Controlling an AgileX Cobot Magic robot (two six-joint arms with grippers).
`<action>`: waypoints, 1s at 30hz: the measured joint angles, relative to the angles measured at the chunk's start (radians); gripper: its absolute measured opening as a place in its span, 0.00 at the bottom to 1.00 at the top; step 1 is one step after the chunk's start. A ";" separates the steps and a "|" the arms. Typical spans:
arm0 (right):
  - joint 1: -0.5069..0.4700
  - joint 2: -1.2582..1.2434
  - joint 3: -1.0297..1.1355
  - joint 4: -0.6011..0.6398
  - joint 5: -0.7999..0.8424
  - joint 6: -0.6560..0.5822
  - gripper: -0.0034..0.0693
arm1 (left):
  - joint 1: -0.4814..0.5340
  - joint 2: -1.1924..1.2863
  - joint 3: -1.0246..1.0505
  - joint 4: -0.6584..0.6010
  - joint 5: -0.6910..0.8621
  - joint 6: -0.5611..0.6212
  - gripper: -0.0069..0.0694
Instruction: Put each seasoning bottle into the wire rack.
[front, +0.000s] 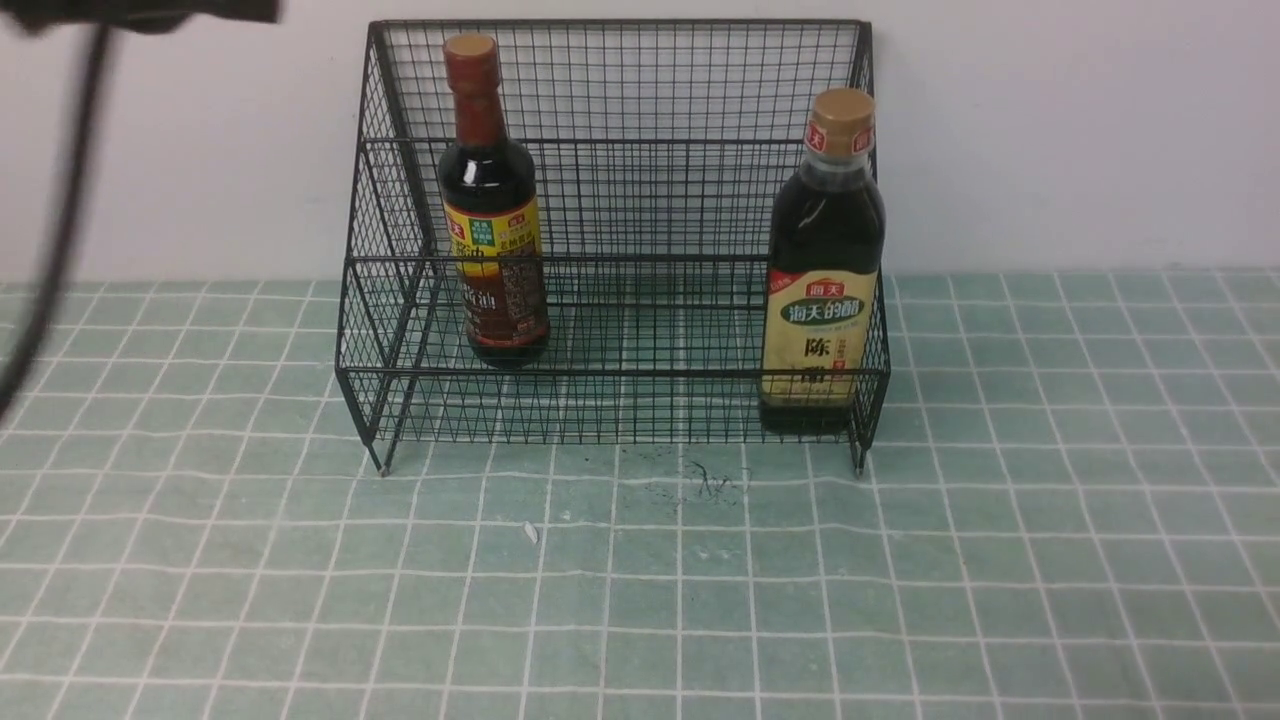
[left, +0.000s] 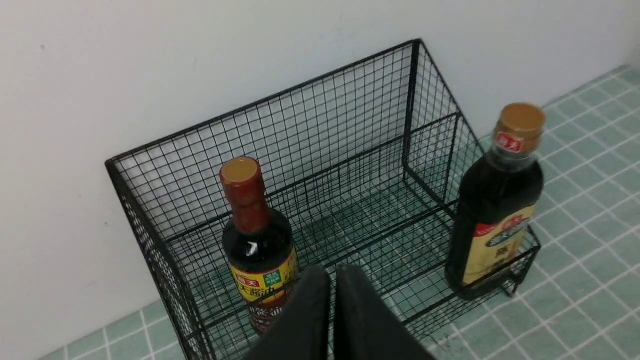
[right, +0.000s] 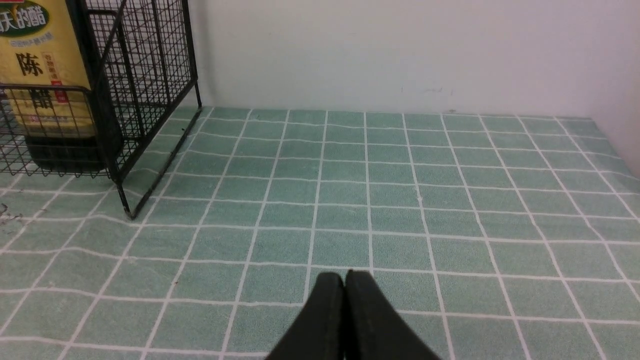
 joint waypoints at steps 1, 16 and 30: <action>0.000 0.000 0.000 0.000 0.000 0.000 0.03 | 0.000 -0.045 0.025 0.000 -0.001 -0.013 0.08; 0.000 0.000 0.000 0.000 0.000 0.000 0.03 | 0.000 -0.619 0.538 -0.044 -0.027 -0.109 0.08; 0.000 0.000 0.000 0.000 0.000 0.000 0.03 | 0.000 -0.718 0.602 -0.029 0.057 -0.106 0.08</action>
